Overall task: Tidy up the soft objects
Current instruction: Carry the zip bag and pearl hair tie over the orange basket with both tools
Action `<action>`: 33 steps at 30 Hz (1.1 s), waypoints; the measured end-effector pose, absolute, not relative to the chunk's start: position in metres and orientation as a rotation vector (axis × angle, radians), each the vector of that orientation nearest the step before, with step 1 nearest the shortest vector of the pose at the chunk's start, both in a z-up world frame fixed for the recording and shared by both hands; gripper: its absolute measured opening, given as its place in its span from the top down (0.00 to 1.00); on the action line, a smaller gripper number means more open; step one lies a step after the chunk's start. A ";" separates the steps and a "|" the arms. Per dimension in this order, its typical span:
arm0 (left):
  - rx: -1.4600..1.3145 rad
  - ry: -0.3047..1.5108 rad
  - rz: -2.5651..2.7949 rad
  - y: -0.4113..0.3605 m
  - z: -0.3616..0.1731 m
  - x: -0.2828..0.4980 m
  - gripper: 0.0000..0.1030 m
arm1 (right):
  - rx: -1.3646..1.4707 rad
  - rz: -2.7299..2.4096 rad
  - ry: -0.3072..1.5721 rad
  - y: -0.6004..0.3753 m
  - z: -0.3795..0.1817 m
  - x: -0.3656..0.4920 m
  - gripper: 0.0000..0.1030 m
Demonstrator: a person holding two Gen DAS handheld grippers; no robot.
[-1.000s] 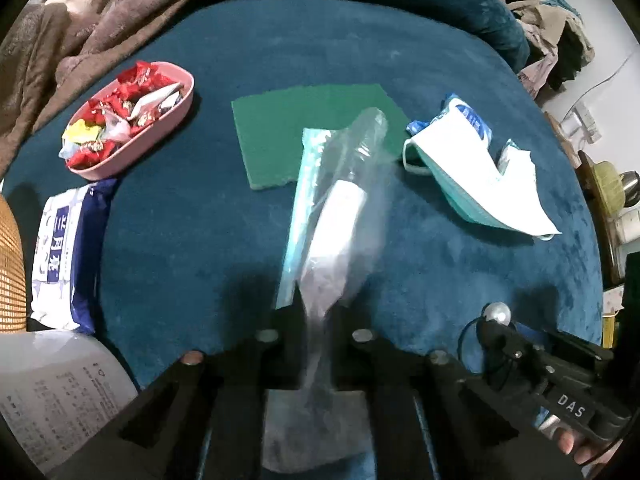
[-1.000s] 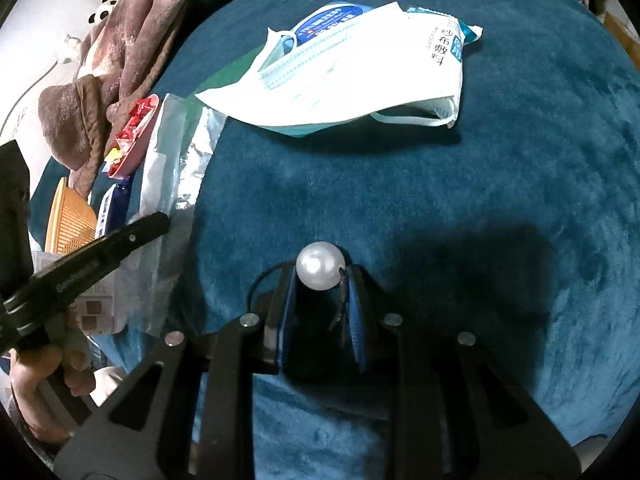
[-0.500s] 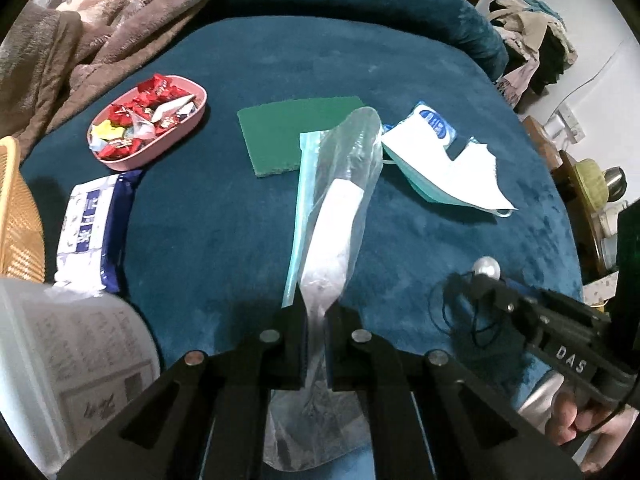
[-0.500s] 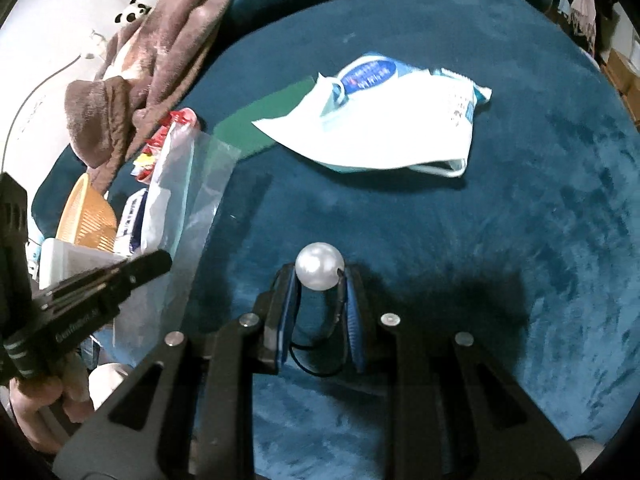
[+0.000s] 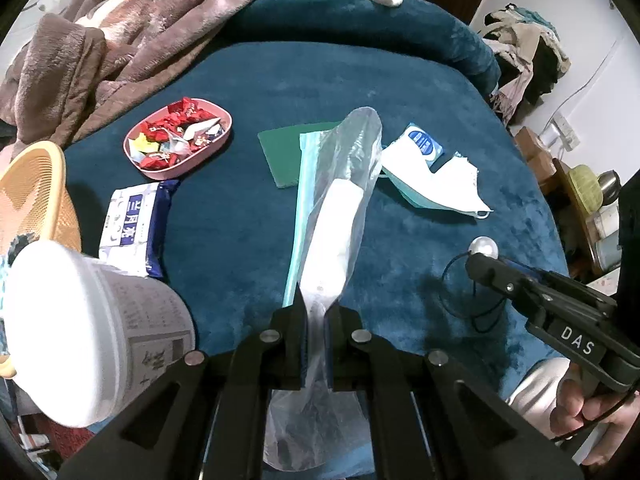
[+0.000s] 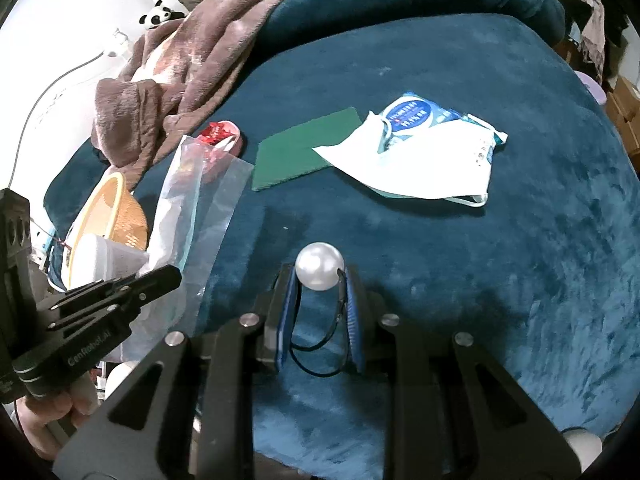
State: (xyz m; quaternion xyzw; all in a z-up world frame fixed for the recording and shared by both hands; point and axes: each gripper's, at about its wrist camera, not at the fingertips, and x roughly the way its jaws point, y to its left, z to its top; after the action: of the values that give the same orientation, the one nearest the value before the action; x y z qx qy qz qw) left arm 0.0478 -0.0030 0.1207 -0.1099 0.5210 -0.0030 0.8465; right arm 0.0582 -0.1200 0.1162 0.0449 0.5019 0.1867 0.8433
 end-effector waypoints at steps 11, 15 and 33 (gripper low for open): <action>-0.249 1.034 -0.003 0.012 0.158 0.029 0.96 | 0.048 0.441 1.015 -0.088 0.141 0.053 0.76; -0.262 1.018 0.001 0.022 0.167 0.025 0.96 | 0.030 0.463 1.001 -0.072 0.150 0.053 0.76; -0.338 0.916 0.079 0.090 0.204 -0.004 0.96 | -0.041 0.560 0.983 0.000 0.164 0.050 0.76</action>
State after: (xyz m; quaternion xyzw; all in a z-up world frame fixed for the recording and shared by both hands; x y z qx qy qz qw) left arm -0.0043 0.0899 0.2042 -0.1623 0.4400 0.0381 0.8824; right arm 0.0504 0.0002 0.1638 -0.0194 0.4658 0.2651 0.8440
